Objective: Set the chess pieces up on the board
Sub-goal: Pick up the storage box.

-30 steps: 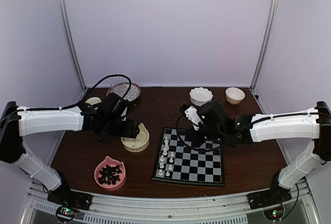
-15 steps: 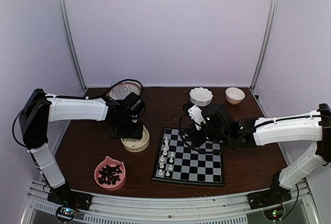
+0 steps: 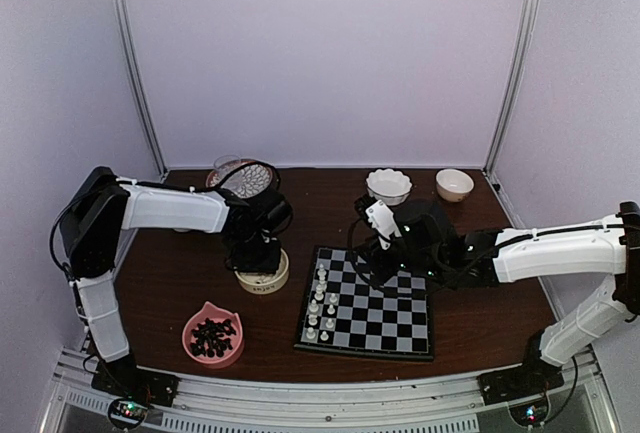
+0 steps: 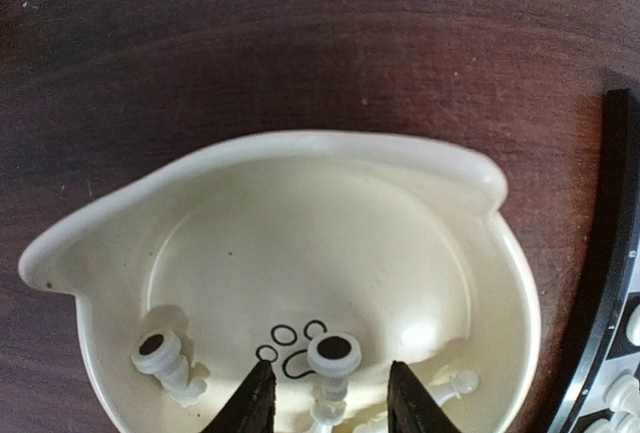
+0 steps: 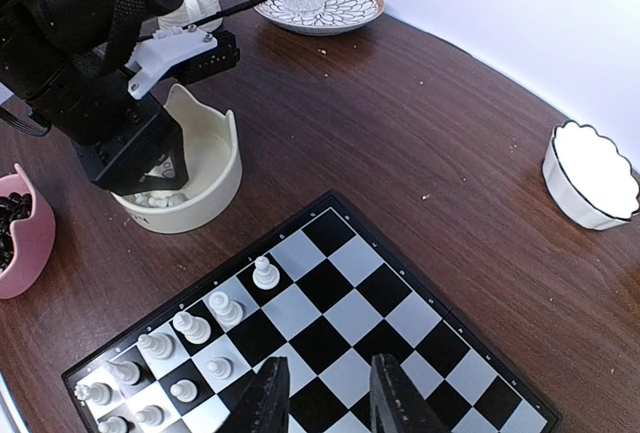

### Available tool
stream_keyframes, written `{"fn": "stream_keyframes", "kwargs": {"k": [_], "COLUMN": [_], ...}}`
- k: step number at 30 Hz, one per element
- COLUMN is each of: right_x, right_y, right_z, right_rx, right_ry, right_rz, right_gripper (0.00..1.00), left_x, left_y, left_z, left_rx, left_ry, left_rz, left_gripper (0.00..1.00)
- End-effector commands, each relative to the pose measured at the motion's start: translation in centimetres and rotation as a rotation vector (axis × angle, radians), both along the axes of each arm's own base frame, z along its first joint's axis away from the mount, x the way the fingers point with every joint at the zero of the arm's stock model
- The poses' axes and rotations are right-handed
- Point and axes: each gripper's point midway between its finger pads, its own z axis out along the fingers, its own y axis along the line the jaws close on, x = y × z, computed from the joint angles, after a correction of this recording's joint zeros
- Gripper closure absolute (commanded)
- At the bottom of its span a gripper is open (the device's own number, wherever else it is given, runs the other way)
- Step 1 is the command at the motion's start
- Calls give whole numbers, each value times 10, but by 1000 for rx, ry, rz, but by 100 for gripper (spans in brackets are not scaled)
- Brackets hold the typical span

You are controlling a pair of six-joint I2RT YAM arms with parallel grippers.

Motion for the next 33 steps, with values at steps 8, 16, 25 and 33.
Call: {"fn": "stream_keyframes", "kwargs": {"k": [8,16,25,33], "right_x": [-1,-2,-5,-12], "right_y": [2,2,1,-3], "right_z": [5,7,11,24], "right_rx": [34,43,61,123], "right_ry": [0,-3,-8,-33], "right_rz": [10,15,25,43], "right_gripper": [69,69,69,67], "left_x": [11,11,15,18], "left_y": [8,6,5,-3], "left_z": [-6,-17,4,69], "left_rx": [15,9,-25,-207], "left_ry": [0,19,-22,-149], "left_rz": [70,84,92,123], "left_gripper": [69,76,85,85]}}
